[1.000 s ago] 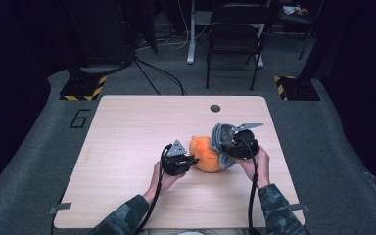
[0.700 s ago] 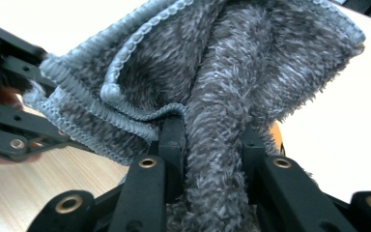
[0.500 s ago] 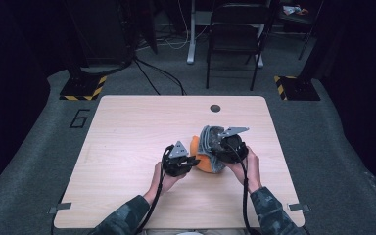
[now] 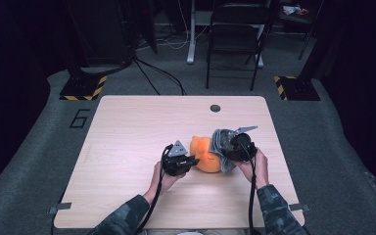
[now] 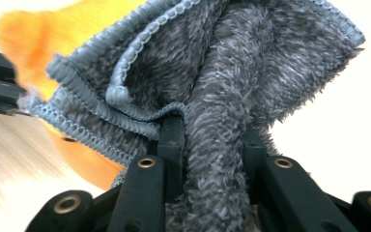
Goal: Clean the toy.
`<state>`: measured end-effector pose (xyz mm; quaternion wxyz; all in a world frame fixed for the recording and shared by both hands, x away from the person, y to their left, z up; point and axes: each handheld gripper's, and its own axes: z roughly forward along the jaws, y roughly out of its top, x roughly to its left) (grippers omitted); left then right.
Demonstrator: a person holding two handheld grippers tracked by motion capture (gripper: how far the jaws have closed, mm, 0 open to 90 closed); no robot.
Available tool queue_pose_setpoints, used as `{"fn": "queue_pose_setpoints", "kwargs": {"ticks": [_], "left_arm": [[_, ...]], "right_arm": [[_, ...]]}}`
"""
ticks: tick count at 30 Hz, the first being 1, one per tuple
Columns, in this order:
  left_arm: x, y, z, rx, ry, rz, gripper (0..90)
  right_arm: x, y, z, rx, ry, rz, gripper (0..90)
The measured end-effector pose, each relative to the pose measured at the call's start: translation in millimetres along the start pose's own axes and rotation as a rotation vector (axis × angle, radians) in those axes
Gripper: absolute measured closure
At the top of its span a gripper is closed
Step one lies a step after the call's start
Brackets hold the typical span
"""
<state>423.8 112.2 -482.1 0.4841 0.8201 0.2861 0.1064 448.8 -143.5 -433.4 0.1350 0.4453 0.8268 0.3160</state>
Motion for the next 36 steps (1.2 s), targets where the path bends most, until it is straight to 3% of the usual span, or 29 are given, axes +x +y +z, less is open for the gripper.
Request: {"fn": "queue_pose_setpoints", "kwargs": {"ticks": [12, 17, 22, 25, 29, 31, 35, 36], "left_arm": [[1.1, -0.6, 0.5, -0.002, 0.001, -0.006, 80.2], [1.1, -0.6, 0.3, 0.000, 0.001, -0.005, 80.2], [2.7, -0.7, 0.0, -0.002, 0.001, -0.009, 80.1], [3.2, -1.1, 0.1, -0.005, 0.001, -0.017, 80.0], [3.4, -1.2, 0.1, 0.000, 0.002, -0.017, 79.7], [3.9, -1.4, 0.6, 0.003, 0.001, -0.014, 79.5], [3.3, -0.9, 1.4, -0.001, -0.002, -0.015, 79.5], [3.4, -0.9, 1.4, -0.002, -0.001, -0.015, 79.5]], "right_arm": [[-21.9, -13.8, 16.1, 0.079, -0.023, 0.083, 70.6], [-26.8, -20.5, 27.7, 0.135, -0.077, 0.073, 70.5], [-28.8, -30.4, 47.2, 0.225, -0.124, 0.062, 69.9], [-26.5, -27.5, 45.8, 0.230, -0.136, 0.048, 70.1], [-26.5, -22.3, 36.7, 0.215, -0.170, 0.048, 70.4], [-26.4, -17.1, 24.0, 0.175, -0.182, 0.055, 70.5], [-20.4, -4.9, -2.5, 0.077, -0.141, 0.070, 70.5], [-16.5, -0.7, -9.4, 0.041, -0.121, 0.054, 70.5]]}}
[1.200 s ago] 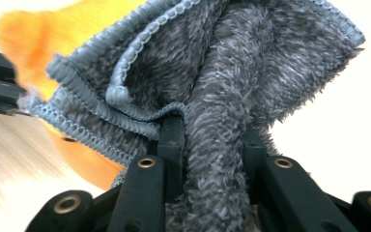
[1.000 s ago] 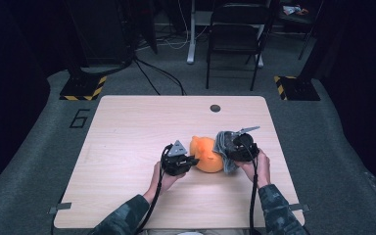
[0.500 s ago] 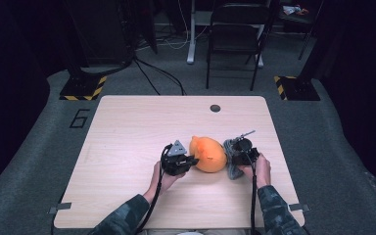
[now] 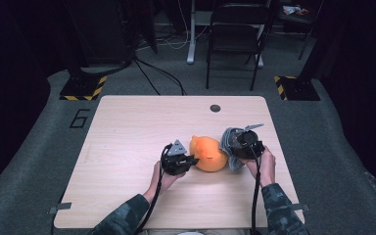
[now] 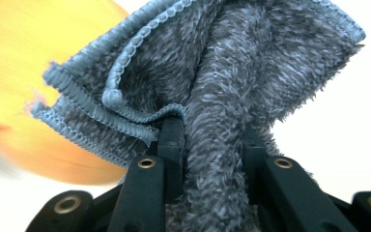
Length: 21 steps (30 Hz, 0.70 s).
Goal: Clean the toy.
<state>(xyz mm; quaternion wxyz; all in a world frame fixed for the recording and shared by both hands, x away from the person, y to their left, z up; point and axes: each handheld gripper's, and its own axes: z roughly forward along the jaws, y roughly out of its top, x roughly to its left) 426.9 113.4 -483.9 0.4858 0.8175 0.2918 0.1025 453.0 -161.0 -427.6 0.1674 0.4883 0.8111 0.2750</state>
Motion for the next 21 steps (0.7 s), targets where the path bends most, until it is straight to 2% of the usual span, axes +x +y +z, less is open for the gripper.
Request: {"fn": "queue_pose_setpoints", "kwargs": {"ticks": [3, 5, 6, 7, 9, 11, 16, 18, 21], "left_arm": [[0.0, -0.1, 0.0, -0.001, 0.005, -0.001, 79.4], [0.0, 0.3, -0.3, 0.011, 0.003, 0.010, 79.1], [-0.1, 0.3, -0.4, 0.015, 0.001, 0.012, 78.8], [-0.4, 0.1, 0.1, 0.009, 0.007, 0.012, 77.9], [-0.6, 0.5, 0.1, 0.014, 0.013, 0.021, 75.4], [-0.9, 1.3, -0.6, 0.021, 0.025, 0.033, 68.2], [-4.4, 0.0, 0.0, 0.061, 0.081, 0.086, 54.1], [-6.0, -1.1, 1.4, 0.084, 0.117, 0.127, 50.8], [-8.1, -2.5, 5.1, 0.059, 0.133, 0.136, 52.5]], "right_arm": [[12.4, 6.1, -8.7, -0.012, 0.073, -0.022, 70.5], [20.9, 7.1, -6.3, 0.015, 0.092, -0.052, 70.6], [26.3, 7.0, -3.0, 0.041, 0.088, -0.073, 70.7], [29.1, 6.3, -0.6, 0.045, 0.060, -0.088, 70.8], [29.7, 5.6, 2.0, 0.043, 0.060, -0.081, 70.8], [27.8, 5.8, 3.5, 0.032, 0.060, -0.064, 70.9], [27.0, 8.6, 11.6, 0.015, 0.050, -0.058, 70.8], [27.9, 9.8, 12.6, 0.006, 0.044, -0.058, 70.8], [26.7, 10.3, 14.0, -0.001, 0.042, -0.062, 70.7]]}}
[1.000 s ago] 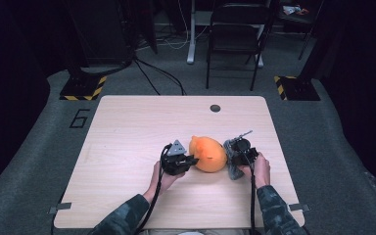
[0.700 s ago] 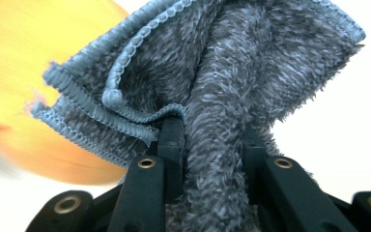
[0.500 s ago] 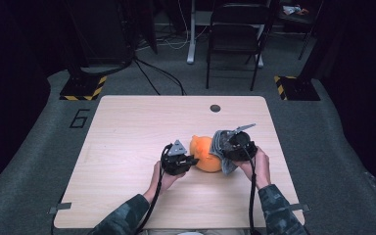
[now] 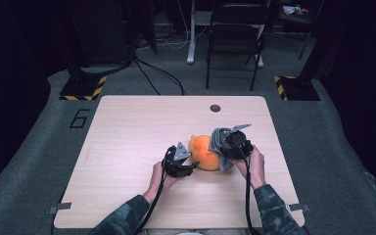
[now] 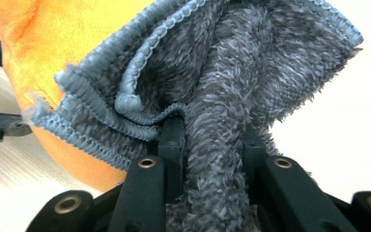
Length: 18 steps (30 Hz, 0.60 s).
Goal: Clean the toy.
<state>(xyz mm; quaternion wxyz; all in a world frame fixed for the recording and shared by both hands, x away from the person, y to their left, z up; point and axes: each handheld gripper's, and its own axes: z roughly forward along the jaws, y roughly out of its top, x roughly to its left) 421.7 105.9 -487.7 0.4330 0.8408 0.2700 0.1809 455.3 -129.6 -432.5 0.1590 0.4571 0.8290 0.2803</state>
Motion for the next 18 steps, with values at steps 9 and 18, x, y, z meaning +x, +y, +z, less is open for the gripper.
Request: {"fn": "queue_pose_setpoints", "kwargs": {"ticks": [9, 18], "left_arm": [[-1.1, 2.0, 4.4, -0.034, 0.001, -0.015, 81.6], [5.5, 9.0, -6.1, -0.085, -0.125, -0.203, 83.6]], "right_arm": [[-11.4, -3.2, 0.6, -0.034, 0.036, 0.056, 70.6], [-2.0, 13.2, -29.7, -0.067, -0.015, -0.009, 70.6]]}}
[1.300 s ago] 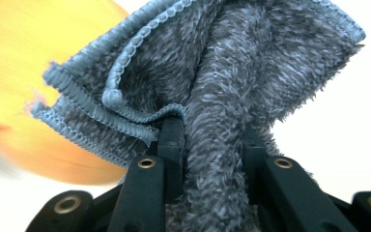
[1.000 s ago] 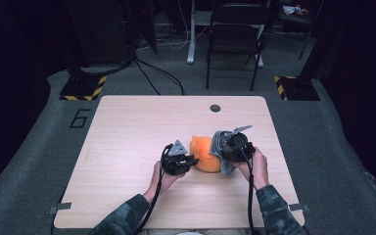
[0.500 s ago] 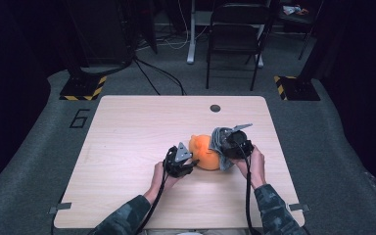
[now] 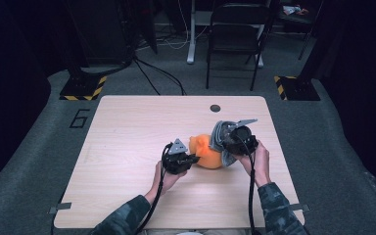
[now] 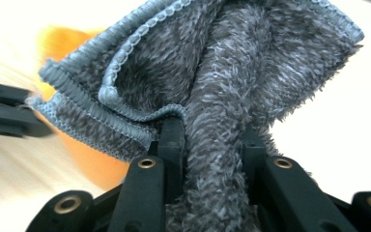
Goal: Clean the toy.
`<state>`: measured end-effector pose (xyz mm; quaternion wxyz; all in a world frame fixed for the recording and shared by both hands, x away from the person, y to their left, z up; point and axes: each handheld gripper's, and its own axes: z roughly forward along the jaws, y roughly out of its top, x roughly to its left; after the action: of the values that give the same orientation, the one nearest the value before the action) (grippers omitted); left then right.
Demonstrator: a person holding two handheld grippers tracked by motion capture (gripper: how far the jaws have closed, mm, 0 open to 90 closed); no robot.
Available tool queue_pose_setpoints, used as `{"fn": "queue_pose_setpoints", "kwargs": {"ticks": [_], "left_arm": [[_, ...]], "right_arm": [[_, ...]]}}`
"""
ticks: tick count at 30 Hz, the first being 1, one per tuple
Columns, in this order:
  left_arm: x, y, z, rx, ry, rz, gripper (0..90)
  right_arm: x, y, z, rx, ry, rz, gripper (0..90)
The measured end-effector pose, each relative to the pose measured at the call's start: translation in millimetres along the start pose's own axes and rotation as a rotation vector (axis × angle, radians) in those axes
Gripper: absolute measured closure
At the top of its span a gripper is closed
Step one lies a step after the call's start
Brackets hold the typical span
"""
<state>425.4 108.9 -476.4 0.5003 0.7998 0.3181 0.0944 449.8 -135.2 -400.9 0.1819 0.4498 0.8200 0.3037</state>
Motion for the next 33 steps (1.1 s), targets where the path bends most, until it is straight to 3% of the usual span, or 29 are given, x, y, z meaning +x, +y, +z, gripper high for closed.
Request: {"fn": "queue_pose_setpoints", "kwargs": {"ticks": [6, 8, 10, 12, 14, 18, 23, 26, 33], "left_arm": [[0.3, 5.0, -3.7, -0.021, -0.044, -0.072, 83.6], [0.7, 4.8, -2.7, -0.022, -0.048, -0.067, 83.5], [-0.1, 4.9, -1.8, -0.016, -0.037, -0.047, 83.4], [1.0, 3.2, -0.4, -0.003, -0.031, -0.027, 83.1], [3.1, 0.7, 1.0, 0.004, -0.021, -0.020, 83.0], [6.1, 0.0, 0.7, 0.009, -0.025, -0.005, 82.8], [4.0, -1.0, 0.6, 0.010, -0.025, 0.021, 82.7], [3.6, -1.3, 1.1, 0.003, -0.017, 0.025, 82.9], [4.3, -1.4, 1.3, 0.003, -0.018, 0.027, 82.9]], "right_arm": [[24.4, 19.7, -19.1, -0.034, 0.041, -0.081, 70.5], [32.2, 23.0, -16.3, -0.026, 0.051, -0.122, 70.5], [36.7, 22.9, -8.6, -0.004, 0.064, -0.129, 70.4], [39.2, 19.0, 2.7, 0.010, 0.031, -0.168, 70.1], [40.3, 17.0, 8.3, 0.014, 0.046, -0.152, 70.1], [43.0, 16.4, 10.7, 0.008, 0.032, -0.196, 70.0], [39.3, 14.2, 10.2, 0.016, 0.047, -0.208, 69.7], [37.8, 12.9, 9.9, 0.025, 0.061, -0.179, 69.5], [29.8, 11.1, 10.2, 0.037, 0.077, -0.178, 69.0]]}}
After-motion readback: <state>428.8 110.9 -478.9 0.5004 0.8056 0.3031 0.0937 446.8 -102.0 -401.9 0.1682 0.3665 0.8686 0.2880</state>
